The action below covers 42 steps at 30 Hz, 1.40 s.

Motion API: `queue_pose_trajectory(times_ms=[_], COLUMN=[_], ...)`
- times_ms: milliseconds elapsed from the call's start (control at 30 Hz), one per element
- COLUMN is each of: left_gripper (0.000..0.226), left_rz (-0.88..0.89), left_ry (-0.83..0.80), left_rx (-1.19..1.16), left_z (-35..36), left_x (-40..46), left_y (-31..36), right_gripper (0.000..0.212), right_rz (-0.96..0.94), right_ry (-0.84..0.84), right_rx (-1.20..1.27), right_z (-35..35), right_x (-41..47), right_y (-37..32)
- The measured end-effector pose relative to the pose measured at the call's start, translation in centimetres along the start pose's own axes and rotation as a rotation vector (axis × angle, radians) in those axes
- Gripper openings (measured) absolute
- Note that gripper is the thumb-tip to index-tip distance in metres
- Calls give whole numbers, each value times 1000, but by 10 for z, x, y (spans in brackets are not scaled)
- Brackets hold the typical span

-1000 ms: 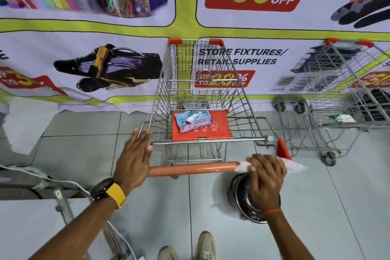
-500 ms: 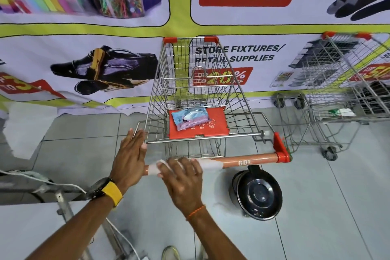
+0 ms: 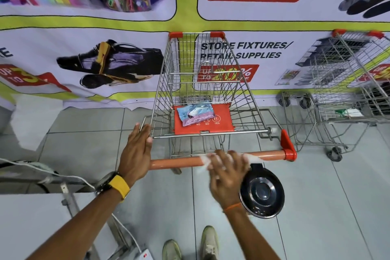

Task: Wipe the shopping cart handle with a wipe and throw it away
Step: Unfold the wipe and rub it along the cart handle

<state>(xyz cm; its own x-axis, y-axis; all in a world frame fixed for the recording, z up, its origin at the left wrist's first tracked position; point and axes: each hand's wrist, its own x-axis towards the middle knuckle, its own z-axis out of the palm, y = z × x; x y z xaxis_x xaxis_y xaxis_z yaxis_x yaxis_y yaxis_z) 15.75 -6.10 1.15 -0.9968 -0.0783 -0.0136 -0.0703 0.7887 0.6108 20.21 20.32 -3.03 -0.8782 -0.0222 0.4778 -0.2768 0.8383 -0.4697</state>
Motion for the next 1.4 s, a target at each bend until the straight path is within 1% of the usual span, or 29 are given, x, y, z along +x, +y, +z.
queue_pose_trajectory(times_ms=[67,133,167,233,300,433,500,567,633,733,833,933,1000,1067,1133,1167,1233,1300,1367,1400], left_gripper=[59,62,61,59,58,60,63,69,69,62,61,60,62,75,86,86,81,75,67,64], left_rz=[-3,1,-3,-1,10,4,1,-1,-5,-15,-24,-30,-29,0,15,16,6,-4,-10,-17], left_ry=[-5,-14,-18,-24,-21,-12,-16,-15,-11,-10,-14,-16,-24,-36,-49,-51,-49,-51,-41,-36], left_rx=[9,11,13,17,25,50,42,36,45,47,25,12,8,0,10,20,28,22,14,10], left_z=[-1,-2,-2,-3,-4,-1,1,2,4,5,4,3,1,-1,-1,-1,0,2,4,6], left_x=[-1,-1,-3,-2,-3,-7,-8,-9,-9,-11,-12,-14,-16,-18,-18,-17,-16,-15,-15,-15], left_y=[-3,-6,-7,-8,-7,-3,0,3,8,10,7,7,7,5,1,-1,-2,1,7,10], right_gripper=[26,23,23,24,26,27,30,30,29,29,26,23,22,22,16,16,24,26,27,27], right_rz=[-53,-94,-105,-143,-158,2,82,129,161,96,-22,-136,-182,-227,-189,-136,-52,-29,-5,22], right_ry=[-29,-34,-38,-58,-58,1,62,105,123,63,-46,-71,-96,-103,-102,-107,-107,-75,-40,-18], right_rx=[56,57,48,16,3,-78,-76,-64,-57,1,95,100,75,77,90,72,8,-66,-102,-98], right_z=[28,50,56,57,43,-19,-55,-75,-72,-36,12,44,45,31,8,-7,-42,-70,-81,-78], right_x=[-5,-9,-11,-8,-7,2,13,24,26,8,-9,-18,-14,-9,-5,-3,2,9,13,12], right_y=[-50,-95,-111,-114,-84,26,70,93,92,48,-31,-101,-113,-91,-46,-19,35,78,98,97])
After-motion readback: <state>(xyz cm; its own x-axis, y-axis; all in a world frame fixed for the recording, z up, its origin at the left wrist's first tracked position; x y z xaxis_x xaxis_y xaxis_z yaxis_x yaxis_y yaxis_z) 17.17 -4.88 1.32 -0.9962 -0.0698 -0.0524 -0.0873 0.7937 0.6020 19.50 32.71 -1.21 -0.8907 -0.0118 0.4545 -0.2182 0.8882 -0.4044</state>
